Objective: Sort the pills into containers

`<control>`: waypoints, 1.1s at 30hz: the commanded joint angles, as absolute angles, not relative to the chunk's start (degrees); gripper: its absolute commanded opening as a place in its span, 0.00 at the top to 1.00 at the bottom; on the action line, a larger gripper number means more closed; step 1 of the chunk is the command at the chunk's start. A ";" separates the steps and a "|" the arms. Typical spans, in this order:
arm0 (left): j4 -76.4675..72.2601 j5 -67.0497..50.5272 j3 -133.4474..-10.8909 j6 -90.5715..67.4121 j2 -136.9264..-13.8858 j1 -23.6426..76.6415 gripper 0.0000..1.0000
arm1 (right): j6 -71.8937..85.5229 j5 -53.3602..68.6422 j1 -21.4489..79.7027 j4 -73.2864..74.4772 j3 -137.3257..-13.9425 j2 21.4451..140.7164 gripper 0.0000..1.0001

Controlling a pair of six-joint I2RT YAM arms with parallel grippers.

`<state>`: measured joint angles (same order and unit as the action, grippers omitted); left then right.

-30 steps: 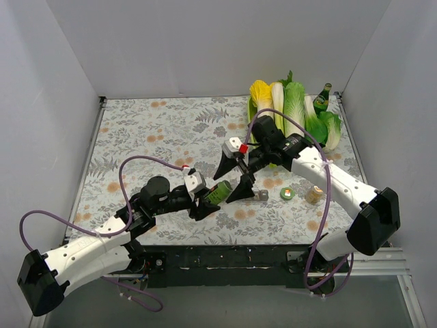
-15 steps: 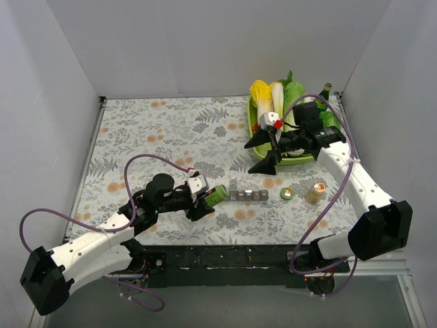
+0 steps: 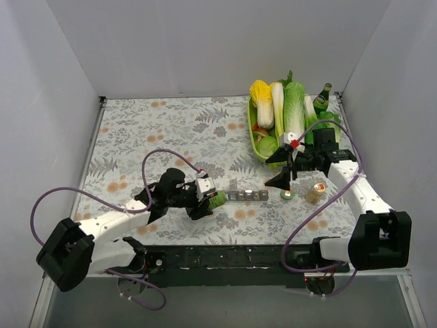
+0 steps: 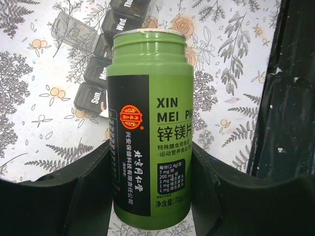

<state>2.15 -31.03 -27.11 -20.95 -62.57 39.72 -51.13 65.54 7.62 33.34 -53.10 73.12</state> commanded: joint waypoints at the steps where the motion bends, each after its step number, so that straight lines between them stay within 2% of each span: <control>1: -2.81 -34.28 -29.09 -17.32 -66.87 38.76 1.00 | -53.17 70.22 4.49 29.89 -50.72 72.16 0.02; 11: -2.81 -35.86 -33.57 -15.29 -75.93 38.67 1.00 | -57.04 72.95 2.55 31.11 -48.25 73.48 0.02; 33: 7.47 -34.45 -42.89 -13.27 -84.02 38.58 1.00 | -60.38 74.88 1.14 34.37 -48.34 74.18 0.02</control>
<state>5.58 -33.91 -39.86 -14.28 -83.70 38.81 -58.92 72.29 1.48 33.08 -47.77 74.00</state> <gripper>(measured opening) 0.505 0.977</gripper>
